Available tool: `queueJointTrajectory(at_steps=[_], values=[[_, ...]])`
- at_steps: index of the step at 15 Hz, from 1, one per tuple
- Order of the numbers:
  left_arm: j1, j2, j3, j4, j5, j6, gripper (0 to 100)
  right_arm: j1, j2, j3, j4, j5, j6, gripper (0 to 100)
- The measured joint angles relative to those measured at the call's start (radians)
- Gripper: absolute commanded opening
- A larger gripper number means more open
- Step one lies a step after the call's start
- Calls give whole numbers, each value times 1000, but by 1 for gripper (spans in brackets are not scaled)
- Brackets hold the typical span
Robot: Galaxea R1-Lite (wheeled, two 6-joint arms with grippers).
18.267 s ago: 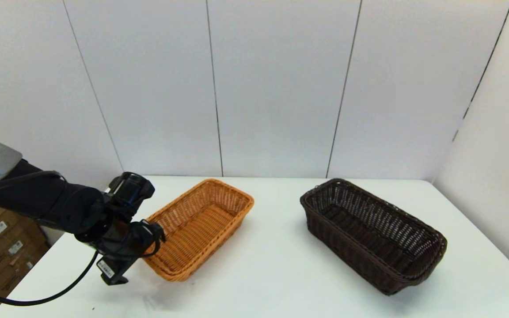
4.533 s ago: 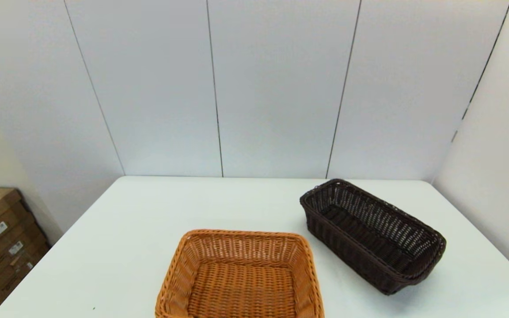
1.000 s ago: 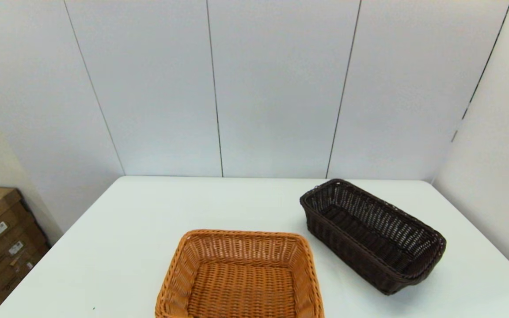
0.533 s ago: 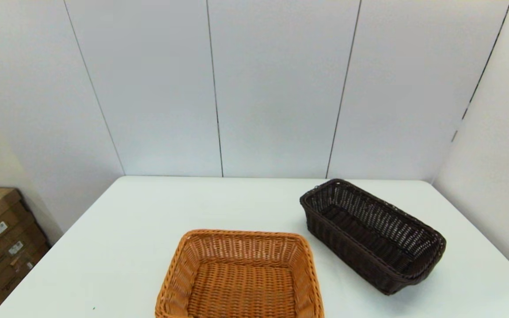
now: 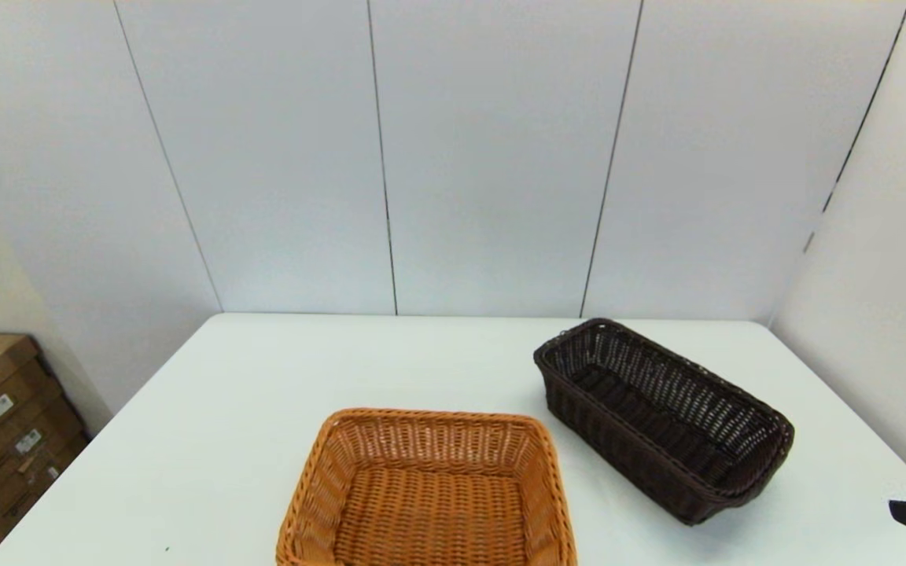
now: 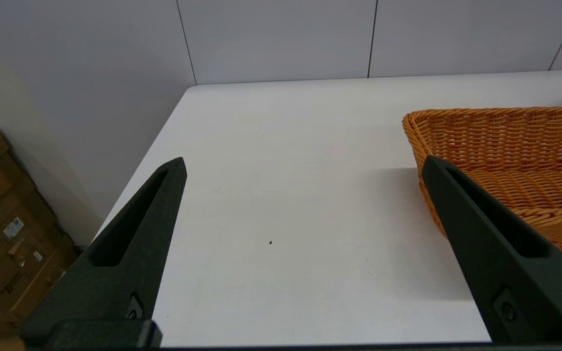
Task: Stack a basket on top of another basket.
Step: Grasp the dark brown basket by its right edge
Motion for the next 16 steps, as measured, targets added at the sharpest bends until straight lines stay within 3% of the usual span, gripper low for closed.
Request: queueJointTrajectory(at_steps=[2, 4, 8, 10, 12, 16], values=[[0, 0, 0, 0, 0, 0, 100, 4, 20, -10, 0, 0, 12, 100], [0, 0, 0, 0, 0, 0, 100, 13, 50, -40, 9, -3, 71, 100], [0, 0, 0, 0, 0, 0, 100, 110, 140, -184, 179, -17, 272, 100], [0, 0, 0, 0, 0, 0, 100, 196, 192, -219, 244, -81, 388, 100], [0, 0, 0, 0, 0, 0, 100, 261, 246, -221, 254, -131, 491, 100], [0, 0, 0, 0, 0, 0, 100, 314, 344, -219, 254, -133, 594, 100]])
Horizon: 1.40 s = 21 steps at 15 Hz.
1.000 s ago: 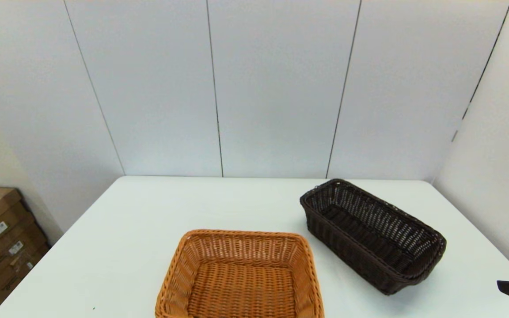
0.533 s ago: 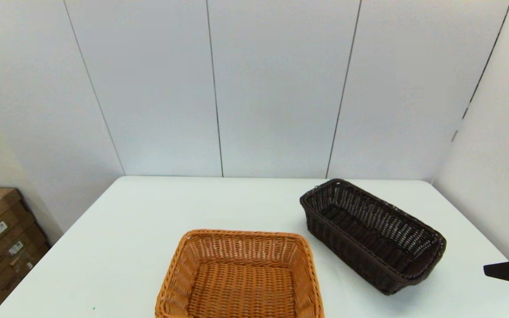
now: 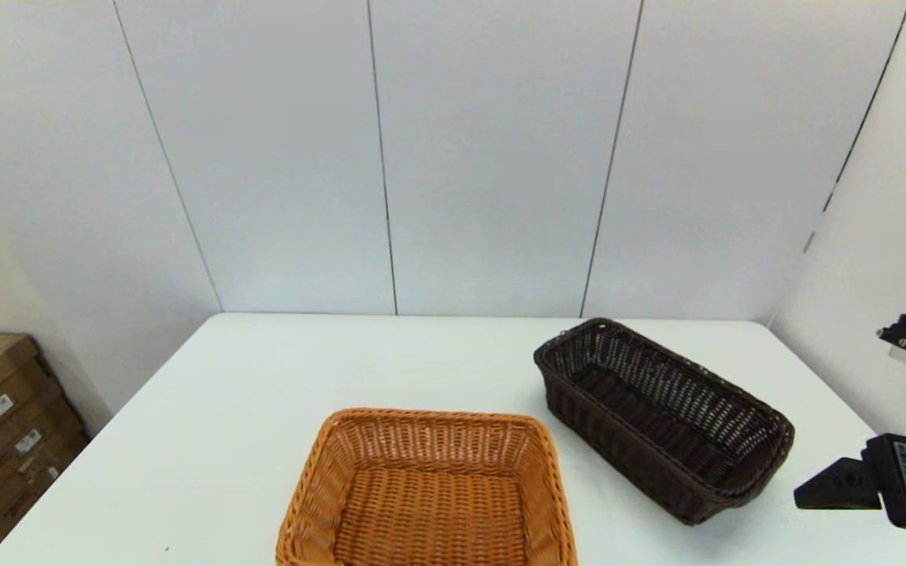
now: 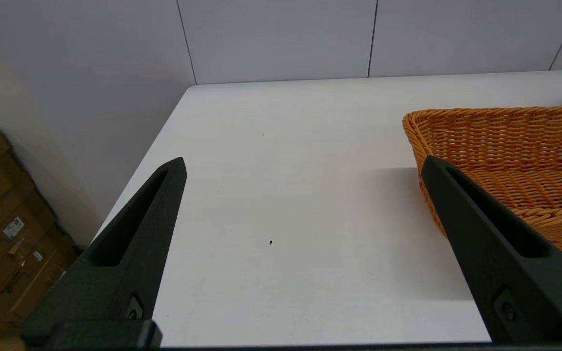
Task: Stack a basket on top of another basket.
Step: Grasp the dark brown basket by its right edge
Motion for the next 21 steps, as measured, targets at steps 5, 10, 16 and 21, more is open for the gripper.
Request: queueJointTrajectory(at_steps=[5, 10, 16, 21], values=[[0, 0, 0, 0, 0, 0, 100, 60, 133, -39, -41, -9, 56, 100], [0, 0, 0, 0, 0, -1, 100, 46, 246, -53, -131, -12, 57, 100], [0, 0, 0, 0, 0, 0, 100, -91, 349, -77, -164, -36, 47, 100], [0, 0, 0, 0, 0, 0, 100, -145, 412, -82, -210, -52, 55, 100]])
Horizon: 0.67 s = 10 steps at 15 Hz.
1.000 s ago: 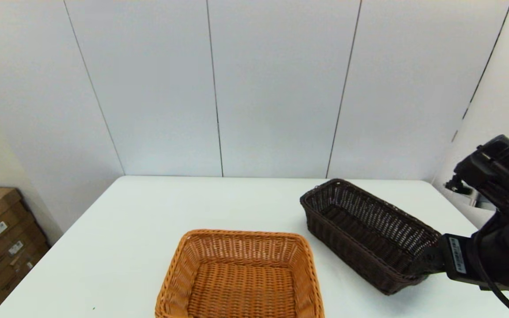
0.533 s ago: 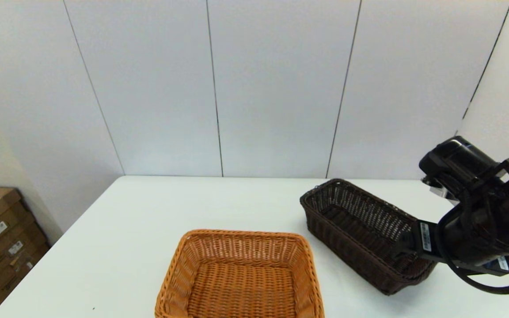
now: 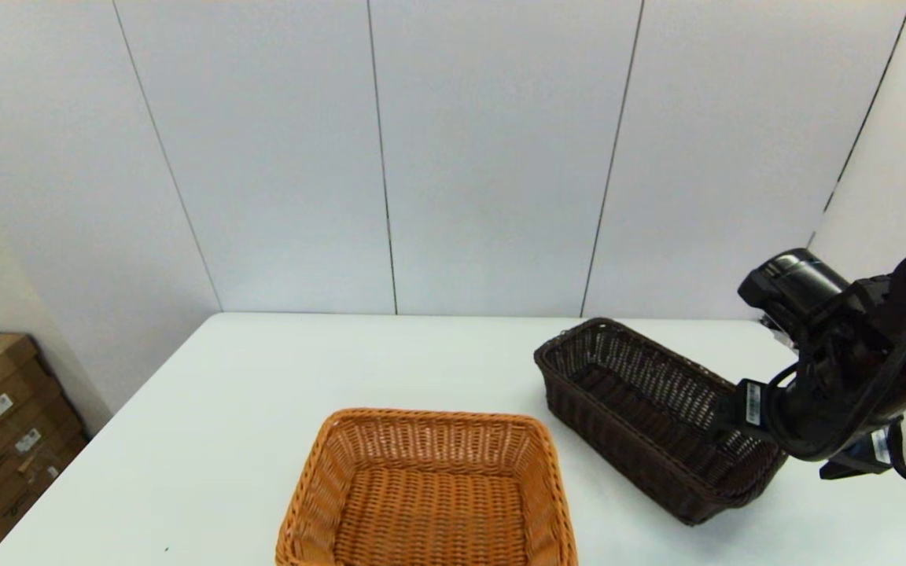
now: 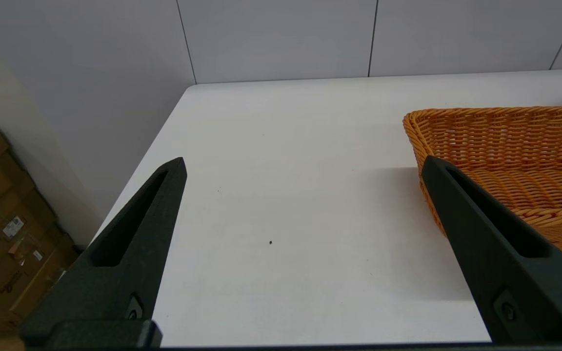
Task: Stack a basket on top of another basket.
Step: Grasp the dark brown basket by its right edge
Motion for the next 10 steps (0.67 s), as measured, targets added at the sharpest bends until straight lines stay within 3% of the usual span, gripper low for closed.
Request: queueJointTrajectory(at_steps=[4, 10], values=[[0, 0, 0, 0, 0, -1, 100, -23, 36, 1, 0, 0, 9, 100], [0, 0, 0, -1, 0, 0, 100, -50, 83, 1, 3, 3, 130, 100]])
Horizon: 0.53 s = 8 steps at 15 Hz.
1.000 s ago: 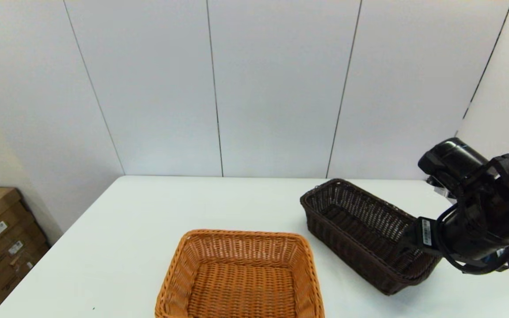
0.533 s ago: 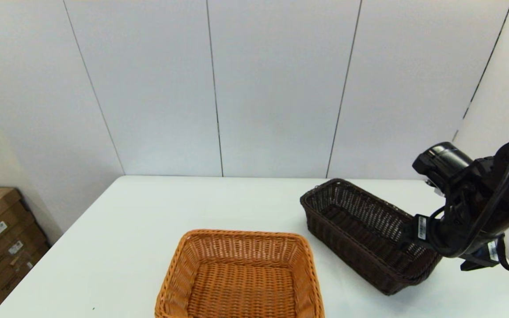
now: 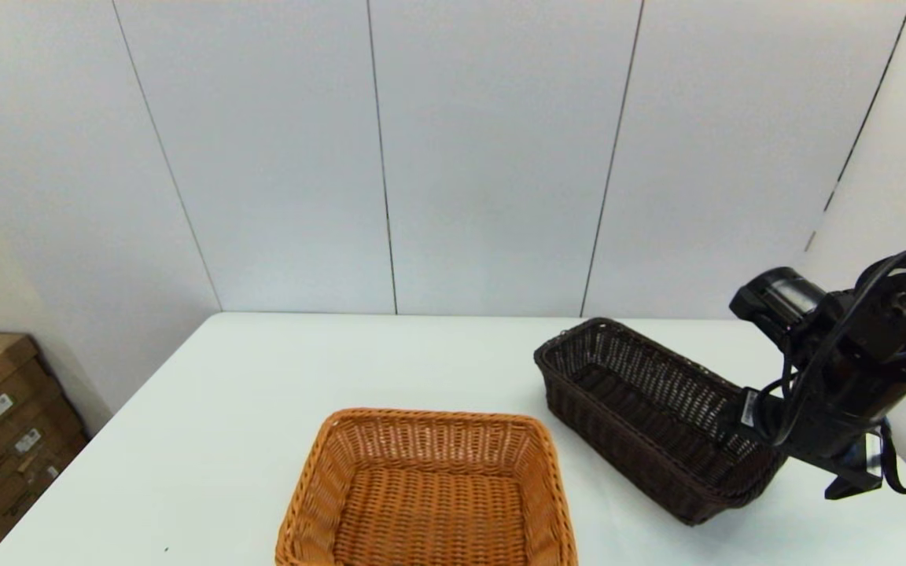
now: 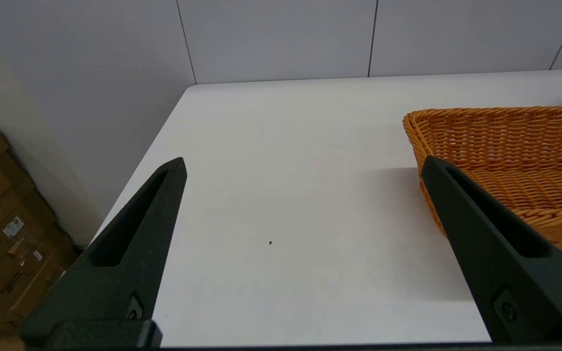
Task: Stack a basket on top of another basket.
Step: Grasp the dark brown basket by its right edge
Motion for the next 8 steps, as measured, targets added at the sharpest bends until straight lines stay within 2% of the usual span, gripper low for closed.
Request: queueJointTrajectory(at_steps=[2, 6, 8], values=[[0, 0, 0, 0, 0, 0, 100, -1, 9, 1, 3, 6, 34, 100], [0, 0, 0, 0, 0, 0, 100, -2, 11, 24, 3, 20, 50, 100], [0, 0, 0, 0, 0, 0, 100, -2, 11, 37, 0, 52, 78, 100]])
